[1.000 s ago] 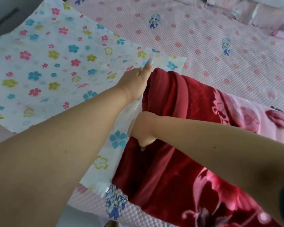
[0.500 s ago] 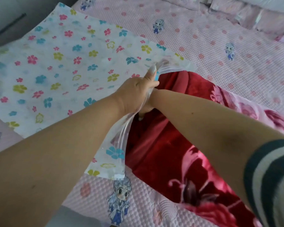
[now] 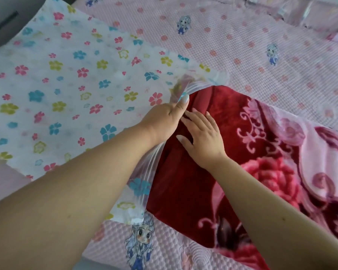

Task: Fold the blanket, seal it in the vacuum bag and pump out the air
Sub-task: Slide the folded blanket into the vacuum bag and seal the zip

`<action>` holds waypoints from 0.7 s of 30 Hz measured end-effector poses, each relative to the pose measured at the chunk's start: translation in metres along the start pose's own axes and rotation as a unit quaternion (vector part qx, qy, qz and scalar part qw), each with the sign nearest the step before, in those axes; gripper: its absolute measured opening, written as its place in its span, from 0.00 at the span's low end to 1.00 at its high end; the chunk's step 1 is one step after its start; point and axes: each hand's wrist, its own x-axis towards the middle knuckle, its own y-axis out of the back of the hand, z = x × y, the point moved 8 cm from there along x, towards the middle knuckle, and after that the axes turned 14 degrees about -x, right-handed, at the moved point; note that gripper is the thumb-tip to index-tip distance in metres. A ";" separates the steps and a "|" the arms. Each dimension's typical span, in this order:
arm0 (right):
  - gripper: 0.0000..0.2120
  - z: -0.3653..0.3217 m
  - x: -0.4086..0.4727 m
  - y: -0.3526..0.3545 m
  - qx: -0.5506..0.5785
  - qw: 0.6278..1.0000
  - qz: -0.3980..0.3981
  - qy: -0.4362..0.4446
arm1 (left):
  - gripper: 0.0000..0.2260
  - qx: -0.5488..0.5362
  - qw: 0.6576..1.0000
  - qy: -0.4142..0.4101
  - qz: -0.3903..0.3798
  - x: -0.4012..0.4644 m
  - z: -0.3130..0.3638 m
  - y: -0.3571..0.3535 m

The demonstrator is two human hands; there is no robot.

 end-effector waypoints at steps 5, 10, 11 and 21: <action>0.23 -0.015 -0.018 -0.075 0.153 0.959 -0.235 -0.049 | 0.24 0.065 0.998 -0.012 -0.001 0.009 -0.001 -0.023; 0.18 0.000 -0.048 -0.062 0.409 0.886 -0.095 -0.195 | 0.38 0.087 0.996 0.005 -0.025 0.008 -0.017 -0.037; 0.18 0.000 -0.061 -0.059 0.433 0.870 -0.083 -0.221 | 0.37 0.099 0.995 0.006 -0.031 0.007 -0.021 -0.039; 0.14 0.005 -0.066 -0.036 0.452 0.838 -0.046 -0.303 | 0.38 0.173 0.985 -0.027 0.003 -0.020 -0.030 -0.033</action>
